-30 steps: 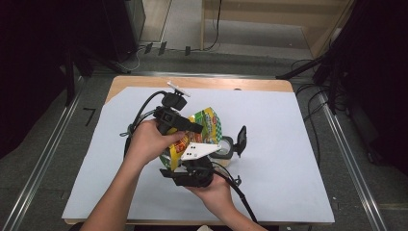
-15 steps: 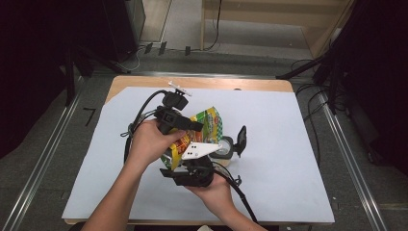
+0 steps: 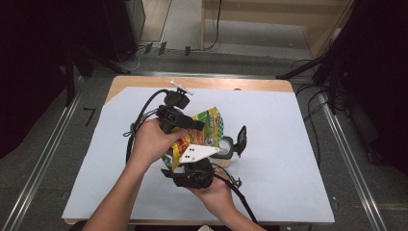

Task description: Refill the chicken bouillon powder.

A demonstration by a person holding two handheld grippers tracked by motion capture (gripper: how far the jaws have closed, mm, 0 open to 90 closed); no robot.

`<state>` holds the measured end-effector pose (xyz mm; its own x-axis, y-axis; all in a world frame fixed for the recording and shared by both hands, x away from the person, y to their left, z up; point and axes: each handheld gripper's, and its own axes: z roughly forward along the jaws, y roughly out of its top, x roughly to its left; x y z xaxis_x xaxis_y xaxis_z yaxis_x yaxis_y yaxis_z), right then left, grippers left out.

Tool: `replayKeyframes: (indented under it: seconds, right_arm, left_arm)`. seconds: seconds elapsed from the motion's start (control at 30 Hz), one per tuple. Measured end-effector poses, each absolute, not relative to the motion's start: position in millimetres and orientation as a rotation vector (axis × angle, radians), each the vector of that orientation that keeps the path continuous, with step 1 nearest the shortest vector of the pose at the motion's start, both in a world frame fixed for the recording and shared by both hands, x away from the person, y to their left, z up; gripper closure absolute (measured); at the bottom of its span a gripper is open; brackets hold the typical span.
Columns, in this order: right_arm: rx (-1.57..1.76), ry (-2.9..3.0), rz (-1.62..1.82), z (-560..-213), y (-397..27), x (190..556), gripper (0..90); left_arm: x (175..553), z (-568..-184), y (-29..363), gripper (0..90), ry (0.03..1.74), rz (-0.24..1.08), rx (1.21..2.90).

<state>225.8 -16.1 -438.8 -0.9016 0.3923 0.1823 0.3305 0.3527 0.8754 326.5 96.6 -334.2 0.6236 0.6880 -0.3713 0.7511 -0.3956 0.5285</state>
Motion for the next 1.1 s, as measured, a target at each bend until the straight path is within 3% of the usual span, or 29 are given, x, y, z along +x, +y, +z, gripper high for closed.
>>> replayKeyframes:
  seconds: [1.1]
  right_arm:
    - [0.666,2.527,1.587,-435.5,-17.2,226.3,63.2]
  left_arm:
    - [333.6,-337.4,101.8,80.1,1.141,-0.153,2.128]
